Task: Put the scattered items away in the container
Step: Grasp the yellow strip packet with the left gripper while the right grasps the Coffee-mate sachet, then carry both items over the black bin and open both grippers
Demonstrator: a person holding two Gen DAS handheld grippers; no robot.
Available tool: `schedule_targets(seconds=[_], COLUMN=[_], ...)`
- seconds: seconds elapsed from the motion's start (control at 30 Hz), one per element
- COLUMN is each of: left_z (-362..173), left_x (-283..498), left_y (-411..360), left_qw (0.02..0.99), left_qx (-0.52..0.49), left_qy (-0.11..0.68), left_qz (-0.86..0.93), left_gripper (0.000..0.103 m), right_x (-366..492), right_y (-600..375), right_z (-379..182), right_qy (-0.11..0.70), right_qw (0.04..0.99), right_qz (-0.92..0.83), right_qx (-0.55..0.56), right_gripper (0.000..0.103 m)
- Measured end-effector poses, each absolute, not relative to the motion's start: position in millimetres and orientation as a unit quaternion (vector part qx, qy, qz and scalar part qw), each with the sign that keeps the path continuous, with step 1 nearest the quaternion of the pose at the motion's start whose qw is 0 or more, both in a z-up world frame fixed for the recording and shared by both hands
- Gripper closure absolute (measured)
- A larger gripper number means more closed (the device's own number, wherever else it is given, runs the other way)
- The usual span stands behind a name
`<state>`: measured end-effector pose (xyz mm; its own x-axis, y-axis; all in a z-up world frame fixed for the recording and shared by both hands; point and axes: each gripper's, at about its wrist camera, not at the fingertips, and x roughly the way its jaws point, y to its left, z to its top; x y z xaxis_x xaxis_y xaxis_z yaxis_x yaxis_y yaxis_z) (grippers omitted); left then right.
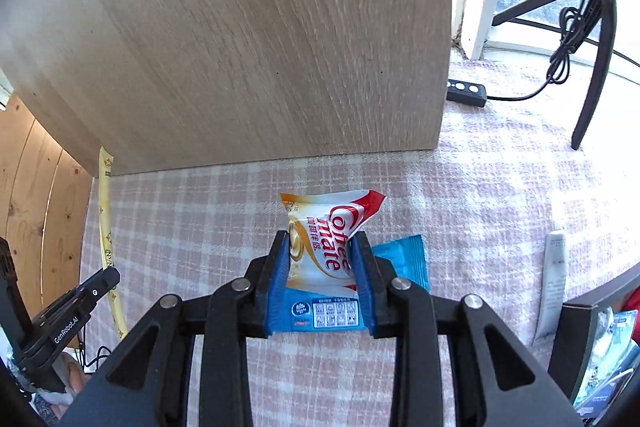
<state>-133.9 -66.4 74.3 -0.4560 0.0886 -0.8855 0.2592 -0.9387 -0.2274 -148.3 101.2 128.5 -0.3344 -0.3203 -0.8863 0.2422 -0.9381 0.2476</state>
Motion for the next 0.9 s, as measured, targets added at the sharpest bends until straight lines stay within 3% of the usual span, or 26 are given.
schedule_targets(seconds=[0.3,0.53,0.7,0.9], left_z=[121,135,167,174], left_x=[-151,-164,-136,-120], left_y=[31,149,204,298], left_qw=[-0.062,-0.176,-0.248,-0.33], left_qx=[0.496,0.491,0.492,0.491], left_qy=[0.12,0.072,0.036,-0.002], left_qz=[-0.858,-0.85,-0.833,-0.806], left_gripper=[0.093,0.093,0.093,0.093], right_x=[-40,-29,-21,-28], right_y=[181,333,431,515], right_z=[189,260,276,232], right_qy=[-0.082,-0.105,-0.113,-0.141], right_qw=[0.138,0.045,-0.026,-0.106], right_qz=[-0.847,-0.87,-0.88,-0.875], right_qx=[0.508,0.479,0.461,0.452], right_gripper=[0.073,0.073,0.073,0.073])
